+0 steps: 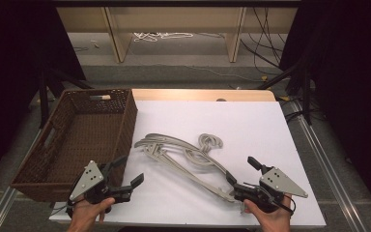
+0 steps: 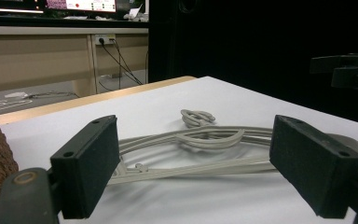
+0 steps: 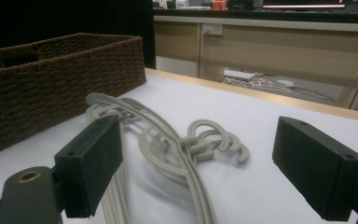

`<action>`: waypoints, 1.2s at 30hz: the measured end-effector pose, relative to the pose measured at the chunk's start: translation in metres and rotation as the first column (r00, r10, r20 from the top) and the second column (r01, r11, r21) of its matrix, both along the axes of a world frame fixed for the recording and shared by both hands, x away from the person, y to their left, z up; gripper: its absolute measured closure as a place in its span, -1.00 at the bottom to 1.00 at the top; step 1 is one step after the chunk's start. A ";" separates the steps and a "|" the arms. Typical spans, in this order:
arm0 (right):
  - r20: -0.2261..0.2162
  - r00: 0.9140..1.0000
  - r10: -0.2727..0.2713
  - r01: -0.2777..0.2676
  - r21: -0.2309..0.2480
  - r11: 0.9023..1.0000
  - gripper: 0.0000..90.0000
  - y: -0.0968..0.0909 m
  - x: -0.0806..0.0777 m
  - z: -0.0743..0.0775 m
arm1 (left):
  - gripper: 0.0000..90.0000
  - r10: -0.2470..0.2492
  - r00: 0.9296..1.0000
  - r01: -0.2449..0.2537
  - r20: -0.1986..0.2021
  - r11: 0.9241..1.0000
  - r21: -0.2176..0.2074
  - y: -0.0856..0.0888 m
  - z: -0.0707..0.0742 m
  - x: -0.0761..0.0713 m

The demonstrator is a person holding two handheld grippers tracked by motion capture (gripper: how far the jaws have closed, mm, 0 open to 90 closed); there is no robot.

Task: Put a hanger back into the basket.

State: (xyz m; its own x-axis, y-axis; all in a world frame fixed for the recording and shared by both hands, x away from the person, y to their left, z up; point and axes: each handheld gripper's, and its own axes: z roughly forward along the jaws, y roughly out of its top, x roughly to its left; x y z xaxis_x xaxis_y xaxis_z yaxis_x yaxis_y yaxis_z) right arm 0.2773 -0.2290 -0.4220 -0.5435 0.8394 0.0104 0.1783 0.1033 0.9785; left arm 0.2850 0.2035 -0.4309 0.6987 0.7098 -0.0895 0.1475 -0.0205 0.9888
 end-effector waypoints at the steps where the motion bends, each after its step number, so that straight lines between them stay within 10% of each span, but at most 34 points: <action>1: 0.003 1.000 0.002 -0.002 0.001 1.000 -0.63 0.000 0.001 0.000 | -0.66 0.000 1.000 0.000 0.000 1.000 -0.001 0.000 0.000 0.000; 21: -0.035 0.998 0.046 -0.049 -0.095 0.994 -0.56 0.005 0.015 0.010 | -0.66 0.004 1.000 -0.004 -0.003 1.000 0.013 -0.001 -0.002 0.001; 36: -0.193 0.977 0.093 -0.127 -0.175 0.976 -0.45 0.007 0.060 0.015 | -0.66 0.008 1.000 -0.008 -0.003 1.000 0.019 -0.001 -0.002 0.001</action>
State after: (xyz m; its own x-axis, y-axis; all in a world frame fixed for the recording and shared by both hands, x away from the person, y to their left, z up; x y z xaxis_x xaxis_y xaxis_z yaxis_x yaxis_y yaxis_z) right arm 0.3375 -0.2218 -0.4068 -0.6360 0.7711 -0.0322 0.3292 0.3088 0.8923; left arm 0.2864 0.2020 -0.4330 0.6928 0.7169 -0.0786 0.1512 -0.0378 0.9878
